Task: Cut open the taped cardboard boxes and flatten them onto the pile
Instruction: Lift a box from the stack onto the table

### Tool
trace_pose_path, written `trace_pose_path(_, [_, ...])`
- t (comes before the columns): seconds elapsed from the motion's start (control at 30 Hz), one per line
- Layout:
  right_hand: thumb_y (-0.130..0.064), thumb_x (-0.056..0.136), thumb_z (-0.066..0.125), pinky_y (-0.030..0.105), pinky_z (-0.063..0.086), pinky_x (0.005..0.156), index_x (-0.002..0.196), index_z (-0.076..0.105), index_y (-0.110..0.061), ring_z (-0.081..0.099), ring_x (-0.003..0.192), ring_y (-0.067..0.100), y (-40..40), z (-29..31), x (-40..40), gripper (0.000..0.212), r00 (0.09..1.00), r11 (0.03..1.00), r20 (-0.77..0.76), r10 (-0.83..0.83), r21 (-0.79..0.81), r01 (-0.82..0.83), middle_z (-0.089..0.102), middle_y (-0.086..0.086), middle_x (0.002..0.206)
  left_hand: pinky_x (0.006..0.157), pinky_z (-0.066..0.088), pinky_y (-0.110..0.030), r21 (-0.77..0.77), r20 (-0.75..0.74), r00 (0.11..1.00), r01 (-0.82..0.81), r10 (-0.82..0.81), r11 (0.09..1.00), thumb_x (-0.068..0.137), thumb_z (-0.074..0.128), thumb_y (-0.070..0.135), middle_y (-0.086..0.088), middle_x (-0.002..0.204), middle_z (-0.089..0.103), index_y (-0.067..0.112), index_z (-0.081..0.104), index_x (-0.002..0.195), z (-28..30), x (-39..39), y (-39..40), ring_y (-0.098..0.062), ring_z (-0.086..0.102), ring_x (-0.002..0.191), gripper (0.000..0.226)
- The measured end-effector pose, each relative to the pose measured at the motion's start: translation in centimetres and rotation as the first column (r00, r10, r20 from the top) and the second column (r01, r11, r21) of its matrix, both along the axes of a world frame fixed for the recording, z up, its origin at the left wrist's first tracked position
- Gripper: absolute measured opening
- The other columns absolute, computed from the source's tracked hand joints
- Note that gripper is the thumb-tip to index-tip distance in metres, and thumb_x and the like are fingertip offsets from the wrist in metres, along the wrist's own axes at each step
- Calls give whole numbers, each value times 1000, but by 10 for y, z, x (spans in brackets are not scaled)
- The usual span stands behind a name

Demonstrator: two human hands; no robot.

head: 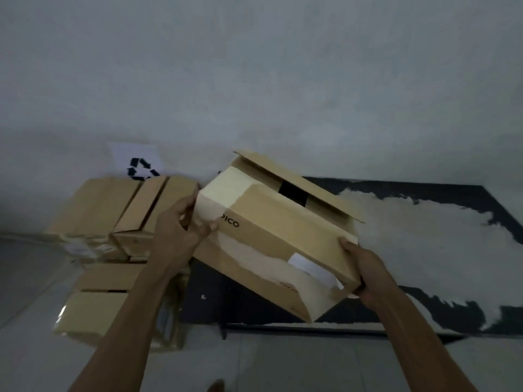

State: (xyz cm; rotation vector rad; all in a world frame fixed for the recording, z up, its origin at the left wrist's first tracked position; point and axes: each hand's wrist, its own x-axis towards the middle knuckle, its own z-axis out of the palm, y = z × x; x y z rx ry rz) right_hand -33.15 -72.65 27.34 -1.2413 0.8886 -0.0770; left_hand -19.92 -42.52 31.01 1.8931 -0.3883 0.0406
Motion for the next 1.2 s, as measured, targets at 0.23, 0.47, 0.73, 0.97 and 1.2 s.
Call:
trace_pose_path(0.23, [-50, 87, 67, 56, 55, 82, 139, 49, -19, 62, 104, 38, -73, -4, 0, 64, 998, 999, -59, -28, 30, 30, 63, 14, 120, 83, 55, -23, 19, -88, 962, 263, -260, 965, 95, 64, 25, 20, 121, 65, 48, 45, 140, 8, 30, -68, -2, 62, 109, 54])
trace_pose_path(0.47, [-67, 84, 58, 67, 48, 88, 135, 58, -32, 54, 122, 46, -124, -6, 26, 62, 988, 935, 133, 76, 334, -117, 59, 18, 134, 85, 53, -43, 361, -62, 998, 34, -13, 932, 83, 73, 51, -3, 130, 57, 21, 43, 136, 27, 96, -134, -22, 57, 105, 68])
trace_pose_path(0.73, [-58, 75, 77, 56, 56, 80, 133, 58, -18, 67, 102, 42, -147, -27, 41, 73, 976, 945, 27, 216, 245, -216, 68, 20, 117, 73, 54, -31, 184, -182, 970, 194, -161, 963, 70, 78, 46, 0, 92, 74, 17, 68, 104, 64, 143, -178, -8, 71, 80, 45])
trace_pose_path(0.97, [-56, 86, 64, 54, 55, 80, 130, 64, -15, 66, 97, 37, -160, -68, 55, 60, 980, 858, -61, 190, 496, -135, 66, 22, 117, 101, 47, -22, 164, -159, 941, 324, -299, 932, 70, 89, 17, 1, 129, 62, 21, 56, 135, 23, 163, -218, -13, 59, 119, 73])
trace_pose_path(1.2, [-56, 90, 59, 52, 58, 73, 123, 65, -3, 70, 94, 42, -180, -91, 68, 63, 965, 887, -197, 175, 457, -67, 69, 28, 110, 115, 32, -38, 431, -94, 981, 191, -167, 882, 82, 79, 35, -6, 153, 41, 16, 33, 152, -25, 174, -283, -25, 39, 139, 86])
